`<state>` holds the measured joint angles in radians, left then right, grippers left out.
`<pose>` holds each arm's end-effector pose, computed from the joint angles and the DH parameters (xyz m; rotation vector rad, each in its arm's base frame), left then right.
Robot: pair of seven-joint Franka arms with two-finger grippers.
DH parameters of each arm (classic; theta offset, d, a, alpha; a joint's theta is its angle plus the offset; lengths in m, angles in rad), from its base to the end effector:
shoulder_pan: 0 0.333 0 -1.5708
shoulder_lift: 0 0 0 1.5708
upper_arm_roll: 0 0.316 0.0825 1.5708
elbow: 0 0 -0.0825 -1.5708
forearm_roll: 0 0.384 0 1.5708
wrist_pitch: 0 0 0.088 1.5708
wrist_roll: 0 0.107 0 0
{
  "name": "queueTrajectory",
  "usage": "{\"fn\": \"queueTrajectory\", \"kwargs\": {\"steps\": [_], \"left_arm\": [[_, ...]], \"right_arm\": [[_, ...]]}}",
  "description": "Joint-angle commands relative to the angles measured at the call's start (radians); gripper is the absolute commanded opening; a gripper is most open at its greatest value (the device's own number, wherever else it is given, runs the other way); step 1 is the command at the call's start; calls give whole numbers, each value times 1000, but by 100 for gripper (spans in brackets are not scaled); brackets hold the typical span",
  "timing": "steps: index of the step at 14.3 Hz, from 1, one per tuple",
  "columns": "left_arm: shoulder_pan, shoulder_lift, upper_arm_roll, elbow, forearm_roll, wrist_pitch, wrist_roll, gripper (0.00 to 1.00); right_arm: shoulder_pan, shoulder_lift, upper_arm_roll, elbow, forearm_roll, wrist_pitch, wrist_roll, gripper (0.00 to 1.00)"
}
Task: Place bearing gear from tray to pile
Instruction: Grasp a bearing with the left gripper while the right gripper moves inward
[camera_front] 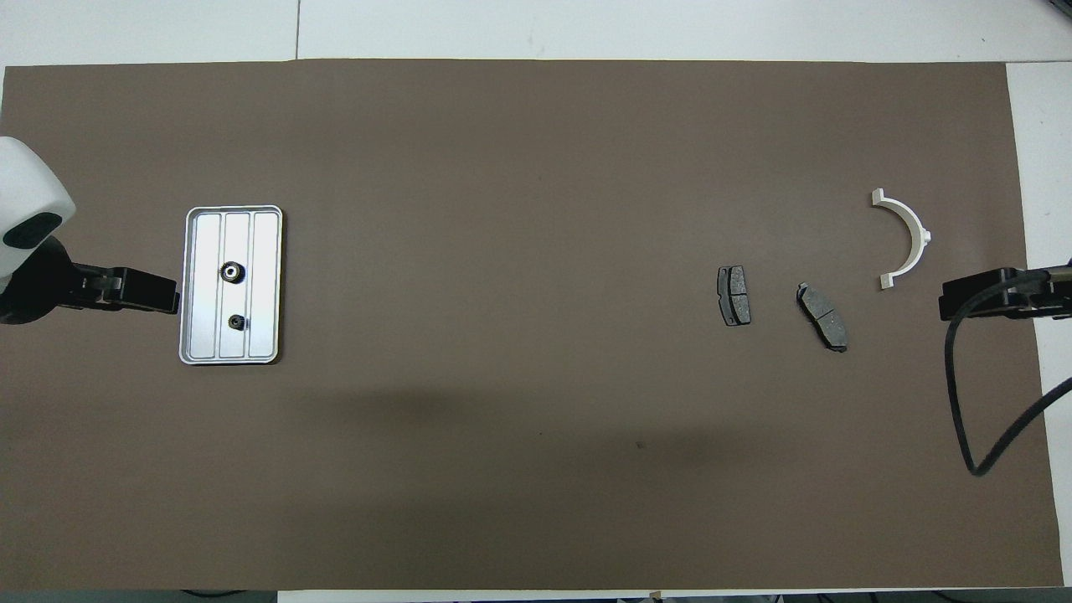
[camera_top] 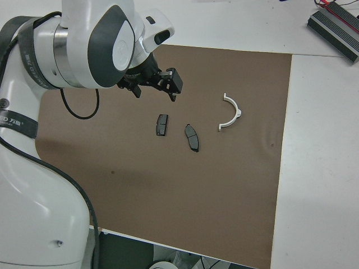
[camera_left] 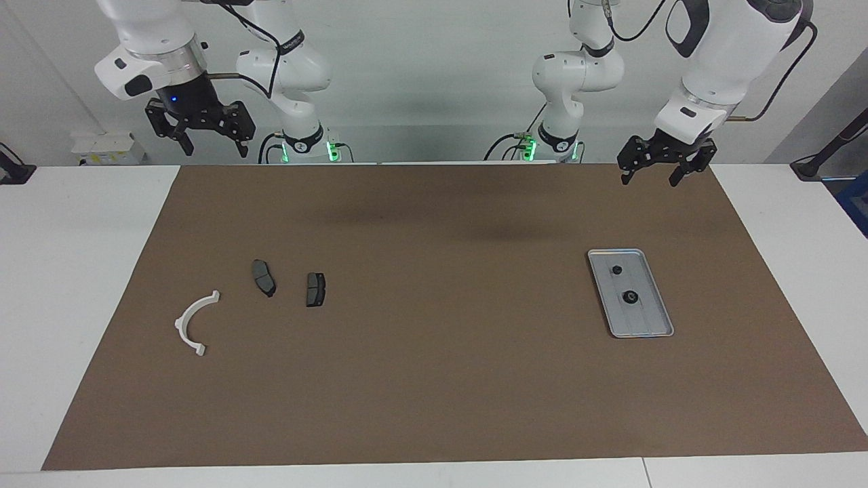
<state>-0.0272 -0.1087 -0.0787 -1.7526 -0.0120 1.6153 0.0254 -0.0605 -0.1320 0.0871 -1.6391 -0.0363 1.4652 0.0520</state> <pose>0.5185 -0.0584 0.6007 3.1323 -0.2039 -0.0456 0.5016 0.0124 0.6531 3.0914 -0.0455 -0.0626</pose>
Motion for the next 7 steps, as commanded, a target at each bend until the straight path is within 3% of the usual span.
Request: {"fn": "queueTrajectory", "kwargs": {"steps": [1, 7], "left_arm": [[-11, -12, 13, -18, -9, -9, 4, 100], [10, -26, 19, -13, -2, -64, -37, 100]], "right_arm": [[-9, -26, 0, -31, 7, 1, 11, 100], [-9, -28, 0, -34, 7, 3, 9, 100]]}}
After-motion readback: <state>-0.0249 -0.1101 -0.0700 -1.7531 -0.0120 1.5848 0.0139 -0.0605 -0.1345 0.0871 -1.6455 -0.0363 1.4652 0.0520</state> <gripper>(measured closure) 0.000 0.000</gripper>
